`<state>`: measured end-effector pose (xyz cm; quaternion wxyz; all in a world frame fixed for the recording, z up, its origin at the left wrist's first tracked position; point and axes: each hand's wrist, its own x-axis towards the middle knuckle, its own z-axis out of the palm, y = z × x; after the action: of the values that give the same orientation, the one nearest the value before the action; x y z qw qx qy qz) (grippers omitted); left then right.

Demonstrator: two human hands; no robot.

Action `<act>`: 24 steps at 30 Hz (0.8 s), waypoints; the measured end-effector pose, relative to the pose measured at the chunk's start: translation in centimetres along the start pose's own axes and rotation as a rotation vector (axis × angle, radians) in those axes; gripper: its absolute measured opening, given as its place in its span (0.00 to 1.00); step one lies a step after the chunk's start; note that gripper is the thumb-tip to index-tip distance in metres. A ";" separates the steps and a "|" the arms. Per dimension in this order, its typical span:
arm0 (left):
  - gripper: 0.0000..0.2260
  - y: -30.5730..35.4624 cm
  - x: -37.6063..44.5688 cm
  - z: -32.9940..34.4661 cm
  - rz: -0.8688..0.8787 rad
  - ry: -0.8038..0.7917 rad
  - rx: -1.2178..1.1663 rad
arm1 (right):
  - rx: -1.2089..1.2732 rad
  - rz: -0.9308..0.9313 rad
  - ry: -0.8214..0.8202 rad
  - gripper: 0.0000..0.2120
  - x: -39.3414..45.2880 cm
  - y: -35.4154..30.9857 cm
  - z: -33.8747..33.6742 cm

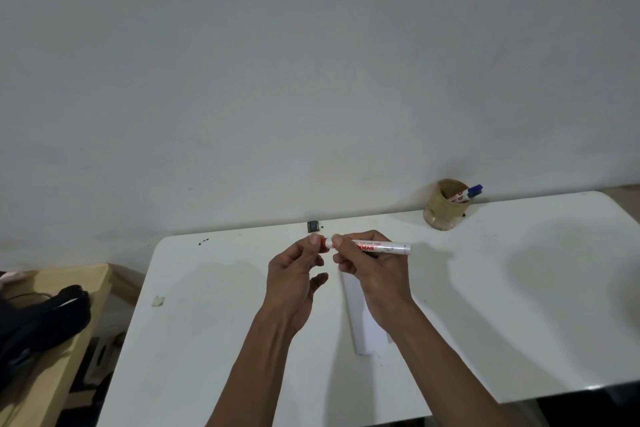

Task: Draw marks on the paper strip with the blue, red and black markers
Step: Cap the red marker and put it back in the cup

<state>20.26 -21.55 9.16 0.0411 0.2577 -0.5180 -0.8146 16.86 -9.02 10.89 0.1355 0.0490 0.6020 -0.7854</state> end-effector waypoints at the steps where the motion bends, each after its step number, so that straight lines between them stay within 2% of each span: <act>1: 0.10 -0.1 0.1 0.0 0.013 0.007 0.019 | 0.030 0.031 -0.028 0.07 0.0 -0.2 -0.2; 5: 0.11 0.0 1.3 0.5 0.056 0.047 0.030 | 0.115 0.091 0.012 0.09 0.3 -1.5 -2.7; 8: 0.10 0.2 2.4 1.7 0.108 0.052 0.091 | -0.285 -0.061 0.082 0.05 1.5 -2.4 -5.4; 10: 0.07 0.3 3.1 3.3 0.140 0.040 0.111 | -0.553 -0.170 0.060 0.05 2.5 -2.8 -6.9; 13: 0.05 0.5 4.0 6.6 0.218 -0.014 0.211 | -0.781 -0.273 0.014 0.05 4.0 -3.4 -8.8; 15: 0.04 0.5 4.6 9.2 0.273 -0.066 0.288 | -0.806 -0.306 -0.005 0.05 5.1 -3.9 -10.1; 19: 0.03 0.2 5.9 14.5 0.339 -0.124 0.380 | -0.848 -0.338 -0.046 0.16 6.7 -5.0 -13.1; 22: 0.04 -0.8 6.9 18.3 0.297 -0.135 0.369 | -0.812 -0.354 -0.040 0.24 8.5 -6.3 -16.0; 24: 0.06 -1.9 8.1 20.1 0.234 -0.080 0.341 | -0.742 -0.394 0.040 0.29 10.2 -7.3 -18.0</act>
<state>4.37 -6.81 11.11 0.0707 0.1665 -0.6761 -0.7143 3.54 8.45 10.41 -0.0207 -0.1041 0.8445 -0.5249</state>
